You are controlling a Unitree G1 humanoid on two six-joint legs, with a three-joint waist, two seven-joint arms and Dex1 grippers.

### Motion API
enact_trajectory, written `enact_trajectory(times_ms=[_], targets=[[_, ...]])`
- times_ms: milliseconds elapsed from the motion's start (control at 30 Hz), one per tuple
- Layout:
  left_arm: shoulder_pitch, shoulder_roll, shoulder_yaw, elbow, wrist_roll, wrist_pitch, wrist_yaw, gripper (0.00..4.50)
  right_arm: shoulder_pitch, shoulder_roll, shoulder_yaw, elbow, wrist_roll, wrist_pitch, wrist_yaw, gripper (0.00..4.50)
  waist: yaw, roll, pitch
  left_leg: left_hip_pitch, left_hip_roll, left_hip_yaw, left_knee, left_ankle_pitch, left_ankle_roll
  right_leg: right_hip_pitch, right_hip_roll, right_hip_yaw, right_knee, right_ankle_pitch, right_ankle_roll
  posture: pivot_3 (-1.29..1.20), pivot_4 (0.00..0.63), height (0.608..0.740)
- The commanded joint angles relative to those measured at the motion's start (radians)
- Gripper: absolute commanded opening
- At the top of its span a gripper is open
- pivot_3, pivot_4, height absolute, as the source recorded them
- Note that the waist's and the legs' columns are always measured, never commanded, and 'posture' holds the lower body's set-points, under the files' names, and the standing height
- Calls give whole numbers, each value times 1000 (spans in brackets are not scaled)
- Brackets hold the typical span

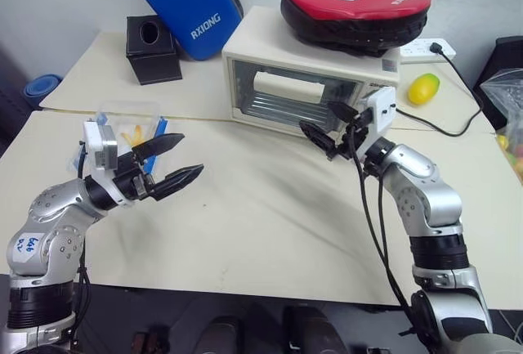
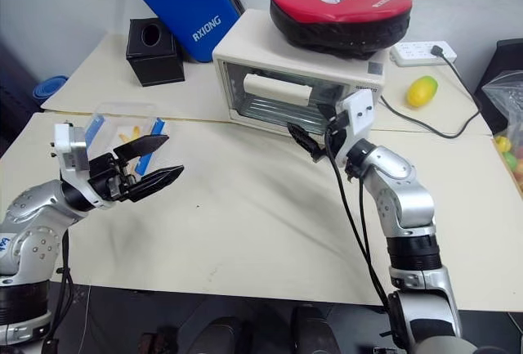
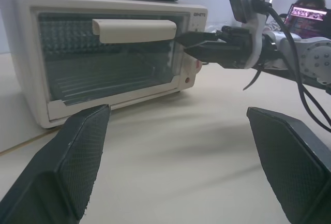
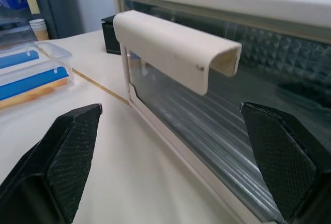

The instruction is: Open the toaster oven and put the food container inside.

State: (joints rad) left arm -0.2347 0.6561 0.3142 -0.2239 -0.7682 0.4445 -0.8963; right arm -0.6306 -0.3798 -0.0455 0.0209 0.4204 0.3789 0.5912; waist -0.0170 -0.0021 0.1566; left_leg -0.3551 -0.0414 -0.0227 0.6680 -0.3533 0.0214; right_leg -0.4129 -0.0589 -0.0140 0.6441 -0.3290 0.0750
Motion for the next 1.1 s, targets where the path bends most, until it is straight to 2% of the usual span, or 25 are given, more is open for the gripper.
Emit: enact_trajectory(times_ms=[33,200,300,433,533,600,733,833,867,967,1100], targets=[[-3,-1,28,-31,-36,9,6,4500,-35,14,10,-4,-11,-61,36,4464,-3,0,0,0,0,0,0,0,0,0,0,0,0,0,0,0,150,740],[-25,2,34,-9,-49,23,9,4500,-18,11,61,-50,1,-53,128,4464,-11,0,0,0,0,0,0,0,0,0,0,0,1,0,0,0,150,740],[-95,14,17,44,-30,52,40,4500,61,-30,111,-141,-2,-33,196,4464,-10,0,0,0,0,0,0,0,0,0,0,0,1,0,0,0,150,740],[-228,-19,-24,140,6,41,60,3670,143,-60,142,-197,-25,-48,224,4500,-9,0,0,0,0,-1,0,0,0,0,0,-1,1,0,0,0,150,740],[-389,-76,-72,281,88,-9,108,2799,194,-81,173,-213,-75,-95,244,4500,-5,-1,1,0,-1,-1,2,0,0,0,0,-1,0,0,0,0,150,740],[-442,-94,-92,343,132,-39,113,2200,204,-81,179,-211,-87,-109,248,4500,-11,-1,0,0,-1,-1,3,0,0,0,0,-1,1,0,0,0,150,740],[-616,-153,-183,580,285,-160,121,986,245,-81,187,-203,-124,-164,248,4500,-9,-2,1,0,0,-1,2,1,-2,-1,1,-2,1,0,0,0,150,740],[-673,-164,-224,700,371,-230,110,193,256,-79,181,-192,-139,-184,242,4500,-11,-2,1,-1,-1,-1,2,1,-2,-1,1,-2,1,0,0,0,150,740],[-688,-164,-237,745,400,-253,109,13,263,-79,176,-190,-142,-193,239,4500,-11,-2,1,-1,-1,-1,2,1,-2,-1,1,-2,1,0,0,0,150,740],[-698,-170,-267,820,452,-301,81,13,299,-81,160,-189,-152,-220,225,4500,-10,-2,1,-1,0,-1,2,1,-2,-2,1,-2,1,0,0,0,150,740],[-674,-174,-299,832,481,-305,10,13,374,-89,128,-201,-148,-255,217,4500,-5,-3,2,-2,-1,-1,3,1,-2,-1,1,-2,2,0,0,0,150,740]])
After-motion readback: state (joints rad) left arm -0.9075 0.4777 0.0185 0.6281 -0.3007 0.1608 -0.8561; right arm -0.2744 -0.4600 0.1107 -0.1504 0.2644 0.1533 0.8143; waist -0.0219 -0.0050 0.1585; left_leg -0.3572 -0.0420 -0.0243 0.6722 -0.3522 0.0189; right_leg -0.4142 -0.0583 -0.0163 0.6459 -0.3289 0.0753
